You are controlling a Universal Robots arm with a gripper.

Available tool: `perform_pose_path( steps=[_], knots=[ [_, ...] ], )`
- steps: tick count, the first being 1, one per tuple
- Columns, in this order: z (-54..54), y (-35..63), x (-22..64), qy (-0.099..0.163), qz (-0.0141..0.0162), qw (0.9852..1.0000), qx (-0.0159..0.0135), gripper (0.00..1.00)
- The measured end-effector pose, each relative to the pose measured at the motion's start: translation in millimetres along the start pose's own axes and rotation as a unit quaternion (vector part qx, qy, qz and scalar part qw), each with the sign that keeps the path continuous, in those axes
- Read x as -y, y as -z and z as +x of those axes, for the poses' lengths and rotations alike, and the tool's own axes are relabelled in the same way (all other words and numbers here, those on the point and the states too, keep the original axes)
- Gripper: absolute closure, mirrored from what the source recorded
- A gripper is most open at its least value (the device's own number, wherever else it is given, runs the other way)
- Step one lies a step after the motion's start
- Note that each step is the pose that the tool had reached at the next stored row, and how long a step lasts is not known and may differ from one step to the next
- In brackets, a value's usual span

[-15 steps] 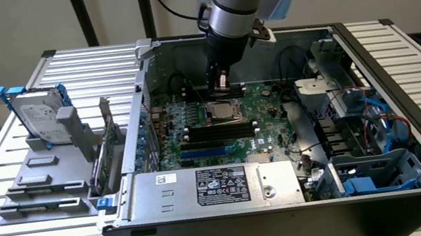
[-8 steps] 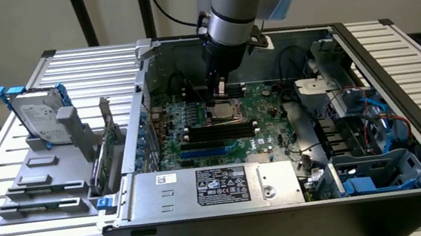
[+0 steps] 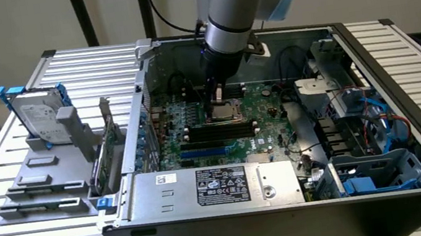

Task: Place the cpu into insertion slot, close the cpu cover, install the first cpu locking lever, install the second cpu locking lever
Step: 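Close the cpu cover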

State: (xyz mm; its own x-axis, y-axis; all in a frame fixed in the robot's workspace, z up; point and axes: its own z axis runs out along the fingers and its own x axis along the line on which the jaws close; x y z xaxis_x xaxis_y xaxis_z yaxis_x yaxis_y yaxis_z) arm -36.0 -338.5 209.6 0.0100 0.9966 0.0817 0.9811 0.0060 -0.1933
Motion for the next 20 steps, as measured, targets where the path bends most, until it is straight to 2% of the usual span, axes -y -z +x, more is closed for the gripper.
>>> perform_pose_path(
  steps=[5,11,15,17,20],
  knots=[
    [-0.9,-8.0,-1.2,0.000,0.0013,1.0000,0.0005,0.89],
    [-1.2,-11.5,-1.7,0.000,0.0024,1.0000,0.0004,0.89],
    [-0.5,-6.8,-0.9,-0.001,0.0072,1.0000,-0.0008,0.89],
    [-0.7,-2.4,0.0,-0.001,0.0091,1.0000,-0.0001,0.89],
    [-0.7,2.5,3.3,-0.001,0.0103,0.9999,-0.0002,0.89]
  ],
)
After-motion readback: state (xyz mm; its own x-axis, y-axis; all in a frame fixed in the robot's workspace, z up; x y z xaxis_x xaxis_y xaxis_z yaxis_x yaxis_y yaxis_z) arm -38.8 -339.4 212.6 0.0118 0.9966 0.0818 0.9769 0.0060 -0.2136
